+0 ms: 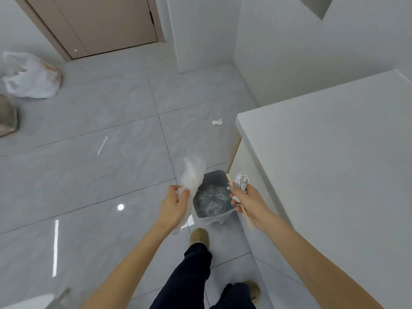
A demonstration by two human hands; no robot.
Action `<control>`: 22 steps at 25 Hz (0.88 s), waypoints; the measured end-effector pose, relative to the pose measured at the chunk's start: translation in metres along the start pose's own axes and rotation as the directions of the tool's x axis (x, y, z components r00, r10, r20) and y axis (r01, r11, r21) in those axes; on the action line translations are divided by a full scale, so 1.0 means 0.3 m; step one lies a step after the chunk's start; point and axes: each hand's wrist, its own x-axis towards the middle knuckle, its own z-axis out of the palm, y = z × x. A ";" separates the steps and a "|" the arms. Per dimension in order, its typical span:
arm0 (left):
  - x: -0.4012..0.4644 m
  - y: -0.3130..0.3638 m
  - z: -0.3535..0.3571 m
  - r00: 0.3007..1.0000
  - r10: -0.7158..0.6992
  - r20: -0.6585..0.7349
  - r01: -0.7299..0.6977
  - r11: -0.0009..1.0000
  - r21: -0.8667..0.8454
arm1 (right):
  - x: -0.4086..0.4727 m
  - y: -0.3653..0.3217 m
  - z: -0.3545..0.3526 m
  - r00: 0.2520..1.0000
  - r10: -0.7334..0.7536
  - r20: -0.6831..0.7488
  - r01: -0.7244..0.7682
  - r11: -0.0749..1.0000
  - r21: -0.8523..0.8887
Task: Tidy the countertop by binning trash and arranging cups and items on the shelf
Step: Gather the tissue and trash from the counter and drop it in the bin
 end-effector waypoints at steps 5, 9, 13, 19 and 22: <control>0.200 -0.039 -0.052 0.984 -0.130 0.125 0.124 0.991 0.058 | 0.216 -0.027 0.104 0.980 0.193 -0.038 -0.191 0.980 0.065; 0.355 -0.142 0.024 0.945 -0.270 0.182 0.270 0.963 0.027 | 0.426 0.072 0.123 0.958 0.267 -0.106 -0.268 0.963 0.002; 0.540 -0.314 0.177 0.895 -0.380 0.235 0.395 0.918 -0.020 | 0.692 0.262 0.118 0.934 0.341 -0.105 -0.348 0.936 -0.055; 0.851 -0.645 0.474 0.867 -0.421 0.267 0.437 0.899 0.000 | 1.101 0.625 0.155 0.907 0.406 -0.106 -0.418 0.897 -0.143; 0.958 -0.772 0.617 0.856 -0.417 0.305 0.422 0.905 0.052 | 1.271 0.780 0.156 0.902 0.414 -0.125 -0.432 0.876 -0.214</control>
